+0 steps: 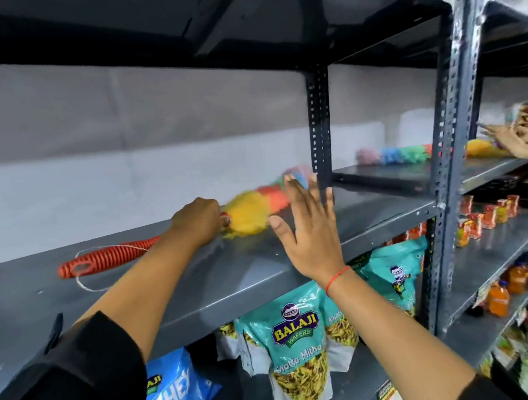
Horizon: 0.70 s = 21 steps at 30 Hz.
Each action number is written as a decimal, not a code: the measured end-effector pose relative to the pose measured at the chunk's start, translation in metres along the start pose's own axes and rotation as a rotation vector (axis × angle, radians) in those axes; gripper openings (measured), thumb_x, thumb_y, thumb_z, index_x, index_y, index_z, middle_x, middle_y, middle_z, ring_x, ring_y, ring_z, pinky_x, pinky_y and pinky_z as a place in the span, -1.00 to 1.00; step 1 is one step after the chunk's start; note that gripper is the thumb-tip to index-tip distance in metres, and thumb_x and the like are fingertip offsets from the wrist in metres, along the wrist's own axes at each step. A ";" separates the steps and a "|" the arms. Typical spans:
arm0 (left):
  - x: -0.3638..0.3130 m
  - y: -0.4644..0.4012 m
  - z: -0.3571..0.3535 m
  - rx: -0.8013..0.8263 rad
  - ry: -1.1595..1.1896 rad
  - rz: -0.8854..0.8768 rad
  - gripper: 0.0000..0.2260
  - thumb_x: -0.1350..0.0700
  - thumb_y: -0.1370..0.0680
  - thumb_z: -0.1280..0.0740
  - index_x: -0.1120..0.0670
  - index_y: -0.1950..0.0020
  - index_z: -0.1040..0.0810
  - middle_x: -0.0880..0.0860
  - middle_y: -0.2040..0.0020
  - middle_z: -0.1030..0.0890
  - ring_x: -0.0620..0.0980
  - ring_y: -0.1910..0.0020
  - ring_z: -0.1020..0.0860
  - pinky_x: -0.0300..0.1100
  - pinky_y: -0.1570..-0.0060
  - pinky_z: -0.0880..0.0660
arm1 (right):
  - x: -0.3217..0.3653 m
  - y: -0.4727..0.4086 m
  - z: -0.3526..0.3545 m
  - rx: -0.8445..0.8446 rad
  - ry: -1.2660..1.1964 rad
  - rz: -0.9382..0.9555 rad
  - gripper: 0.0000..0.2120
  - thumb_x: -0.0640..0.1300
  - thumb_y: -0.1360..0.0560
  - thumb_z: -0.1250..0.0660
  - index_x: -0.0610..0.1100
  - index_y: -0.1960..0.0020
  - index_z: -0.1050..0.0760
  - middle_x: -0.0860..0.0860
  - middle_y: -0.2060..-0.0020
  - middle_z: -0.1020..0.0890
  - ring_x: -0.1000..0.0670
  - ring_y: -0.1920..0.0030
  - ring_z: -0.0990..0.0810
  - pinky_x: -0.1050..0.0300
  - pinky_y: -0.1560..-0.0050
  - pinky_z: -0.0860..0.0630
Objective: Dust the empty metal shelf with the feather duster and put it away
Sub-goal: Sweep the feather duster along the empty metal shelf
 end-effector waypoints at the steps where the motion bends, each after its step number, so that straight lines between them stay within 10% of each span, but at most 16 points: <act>1: -0.004 0.000 -0.005 0.022 0.008 -0.022 -0.67 -0.05 -0.55 -0.27 0.19 0.21 -0.57 0.25 0.13 -0.57 0.25 0.03 -0.55 -0.11 0.21 -0.36 | 0.000 0.000 0.000 -0.012 -0.009 -0.001 -0.40 0.17 -0.50 -0.04 -0.16 -0.43 -0.15 -0.12 -0.41 -0.29 -0.13 -0.44 0.00 -0.24 -0.40 0.11; 3: -0.008 0.005 -0.010 0.057 0.029 -0.044 -0.58 -0.09 -0.54 -0.28 0.12 0.44 -0.43 0.16 0.33 -0.47 0.20 0.20 -0.50 -0.14 0.31 -0.28 | 0.000 0.002 0.003 -0.034 -0.020 -0.003 -0.41 0.15 -0.50 -0.05 -0.16 -0.43 -0.15 -0.12 -0.41 -0.29 -0.12 -0.44 0.02 -0.24 -0.40 0.10; 8: -0.010 0.019 0.001 -0.002 -0.003 -0.038 -0.62 -0.09 -0.55 -0.27 0.22 0.21 -0.54 0.31 0.04 -0.60 0.27 0.06 -0.55 -0.05 0.16 -0.44 | -0.001 0.004 0.007 -0.057 0.023 -0.044 -0.41 0.15 -0.51 -0.03 -0.10 -0.43 -0.03 -0.15 -0.43 -0.23 -0.15 -0.44 0.05 -0.20 -0.39 0.18; 14: -0.035 0.054 0.015 0.048 -0.007 -0.195 -0.59 -0.15 -0.54 -0.24 0.17 0.23 -0.59 0.26 0.16 -0.60 0.19 0.19 -0.53 -0.14 0.26 -0.37 | -0.035 0.037 0.041 -0.081 0.226 -0.159 -0.31 0.31 -0.51 0.19 -0.13 -0.45 -0.03 -0.13 -0.44 -0.13 -0.10 -0.43 0.05 -0.24 -0.38 0.18; 21: -0.073 0.105 0.061 -0.030 -0.062 -0.359 -0.58 -0.24 -0.51 -0.21 0.09 0.13 -0.62 0.21 0.09 -0.60 0.23 0.09 -0.57 -0.09 0.22 -0.43 | -0.062 0.068 0.120 -0.347 0.238 -0.351 -0.37 0.22 -0.52 0.00 -0.19 -0.41 -0.17 -0.21 -0.39 -0.31 -0.08 -0.41 -0.05 -0.26 -0.38 0.10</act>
Point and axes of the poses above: each hand's wrist, its own y-axis away from the middle knuckle, its own z-axis out of the back of the hand, x = y × z, the point moved 8 cm from there along -y, towards the middle knuckle
